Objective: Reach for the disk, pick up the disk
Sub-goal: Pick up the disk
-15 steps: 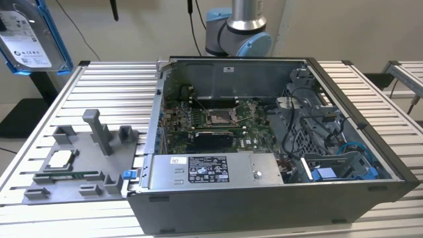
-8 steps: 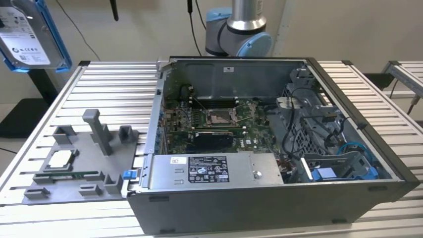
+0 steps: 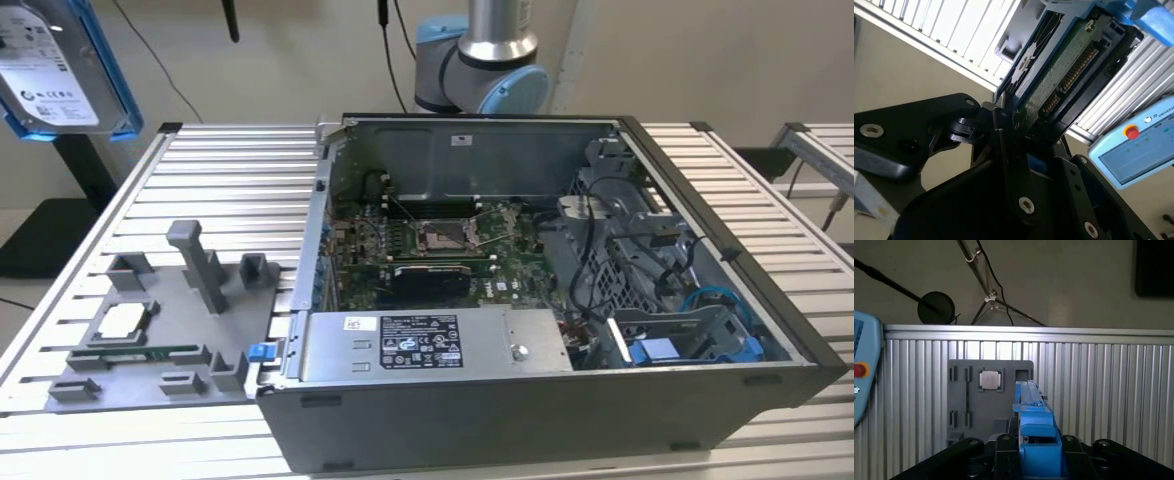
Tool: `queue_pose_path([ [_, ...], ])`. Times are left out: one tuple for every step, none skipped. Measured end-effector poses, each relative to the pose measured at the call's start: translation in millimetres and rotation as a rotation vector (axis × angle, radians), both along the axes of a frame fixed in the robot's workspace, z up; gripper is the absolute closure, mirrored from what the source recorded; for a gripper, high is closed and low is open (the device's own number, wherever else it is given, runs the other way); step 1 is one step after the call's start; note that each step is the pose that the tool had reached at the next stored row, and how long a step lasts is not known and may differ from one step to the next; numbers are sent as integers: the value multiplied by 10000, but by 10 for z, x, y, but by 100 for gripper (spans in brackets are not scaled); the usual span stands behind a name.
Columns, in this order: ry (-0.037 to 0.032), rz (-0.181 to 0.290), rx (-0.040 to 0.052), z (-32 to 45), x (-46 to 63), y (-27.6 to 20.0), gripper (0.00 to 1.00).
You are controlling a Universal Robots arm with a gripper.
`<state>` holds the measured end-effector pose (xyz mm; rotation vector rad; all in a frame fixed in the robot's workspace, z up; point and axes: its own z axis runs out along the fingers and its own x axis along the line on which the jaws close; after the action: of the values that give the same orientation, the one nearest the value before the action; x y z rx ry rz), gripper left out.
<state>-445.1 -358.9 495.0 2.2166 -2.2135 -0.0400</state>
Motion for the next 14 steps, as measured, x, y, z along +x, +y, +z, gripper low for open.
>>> queue_pose_path([
  [0,0,0,6,0,0,100],
  [1,0,0,12,0,0,100],
  [0,0,0,17,0,0,100],
  [0,0,0,21,0,0,100],
  [0,0,0,26,0,0,100],
  [0,0,0,30,0,0,100],
  [1,0,0,35,-1,0,100],
  [0,0,0,39,-1,0,100],
  [0,0,0,44,-1,0,100],
  [0,0,0,48,-1,0,100],
  [1,0,0,53,-1,0,100],
  [0,0,0,57,-1,0,100],
  [0,0,0,61,-2,0,100],
  [0,0,1,65,-3,0,100],
])
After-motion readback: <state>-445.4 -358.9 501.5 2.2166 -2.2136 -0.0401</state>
